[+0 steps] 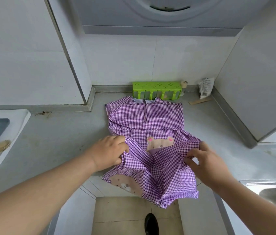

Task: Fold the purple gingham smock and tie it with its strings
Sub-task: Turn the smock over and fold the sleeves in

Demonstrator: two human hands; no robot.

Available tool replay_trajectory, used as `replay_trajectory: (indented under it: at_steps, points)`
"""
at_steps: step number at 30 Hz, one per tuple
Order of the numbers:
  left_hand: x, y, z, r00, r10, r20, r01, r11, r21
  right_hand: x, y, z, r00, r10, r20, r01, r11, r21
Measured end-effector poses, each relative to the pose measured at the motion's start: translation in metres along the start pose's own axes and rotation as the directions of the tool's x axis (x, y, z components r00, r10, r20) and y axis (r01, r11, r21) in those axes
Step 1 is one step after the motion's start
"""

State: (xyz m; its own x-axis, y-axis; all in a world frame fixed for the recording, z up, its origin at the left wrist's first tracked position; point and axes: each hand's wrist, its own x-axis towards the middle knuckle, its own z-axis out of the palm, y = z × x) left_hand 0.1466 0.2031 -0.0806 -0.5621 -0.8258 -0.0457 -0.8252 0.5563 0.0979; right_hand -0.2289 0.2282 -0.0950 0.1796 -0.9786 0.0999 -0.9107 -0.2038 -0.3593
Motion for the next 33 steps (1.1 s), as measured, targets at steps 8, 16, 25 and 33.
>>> replay_trajectory:
  at_steps: [8,16,25,33]
  points:
    - [0.000,-0.010,0.011,0.987,-0.125,0.096,0.121,0.992,0.045,0.003,0.007,-0.009,0.987,-0.146,0.064,0.148,0.989,-0.031]
    - [-0.009,-0.014,0.022,0.995,-0.059,0.083,0.055,0.997,0.044,0.010,0.023,0.009,0.950,-0.120,0.290,0.159,0.981,-0.113]
    - [-0.008,-0.001,0.012,0.940,-0.080,0.331,0.030,0.987,0.155,0.011,0.030,0.013,0.834,-0.262,0.485,0.372,0.917,-0.145]
    - [-0.007,-0.027,0.015,0.683,-0.721,0.122,0.630,0.495,-0.598,0.052,0.029,-0.031,0.945,0.324,-0.036,-0.317,0.940,0.127]
